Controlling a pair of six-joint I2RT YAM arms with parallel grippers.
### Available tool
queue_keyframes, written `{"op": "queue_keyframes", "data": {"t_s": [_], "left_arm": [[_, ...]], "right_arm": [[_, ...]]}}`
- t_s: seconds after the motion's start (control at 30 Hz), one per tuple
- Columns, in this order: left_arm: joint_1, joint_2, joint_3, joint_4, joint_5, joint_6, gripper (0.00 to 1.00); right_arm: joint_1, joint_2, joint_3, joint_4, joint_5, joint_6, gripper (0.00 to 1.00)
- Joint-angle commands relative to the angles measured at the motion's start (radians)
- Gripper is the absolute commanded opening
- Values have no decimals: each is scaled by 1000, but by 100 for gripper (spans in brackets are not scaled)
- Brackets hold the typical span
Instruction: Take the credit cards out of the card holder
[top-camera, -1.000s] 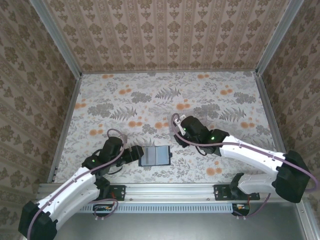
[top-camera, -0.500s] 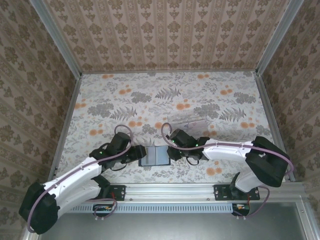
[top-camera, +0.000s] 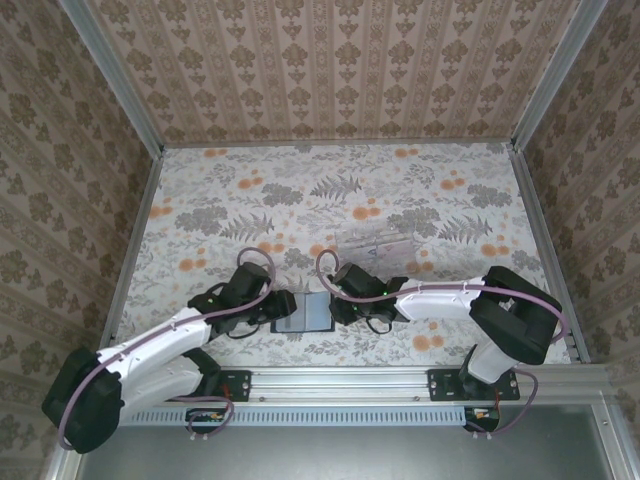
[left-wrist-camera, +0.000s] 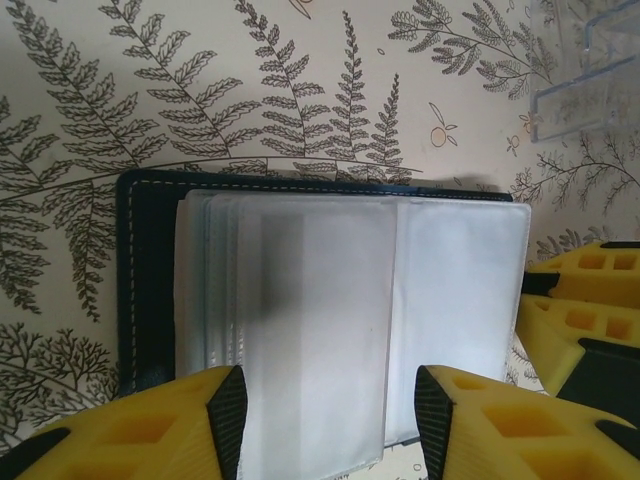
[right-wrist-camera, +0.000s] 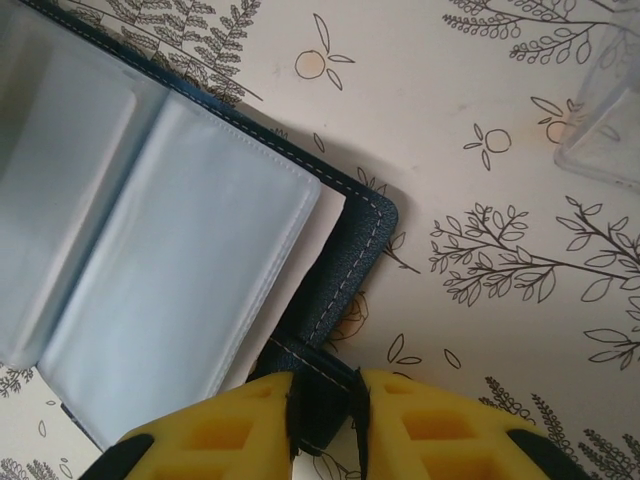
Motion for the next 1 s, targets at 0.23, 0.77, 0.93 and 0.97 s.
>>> {"op": "queue_keyframes", "data": {"t_s": [0.23,0.77,0.93,0.97], "left_arm": [[-8,49,-33,70,17,-11,51],[-17,85,-49,138,55,-16,49],[-18,75,-58,194,90,-27,49],[-19,72,-59,202,96,-27,50]], "right_arm": [[15,24,24,-24,-8,19,25],[19,29,32,-32,-2,21,25],[18,30,32,-32,0,24,26],[18,30,31,-32,0,24,25]]}}
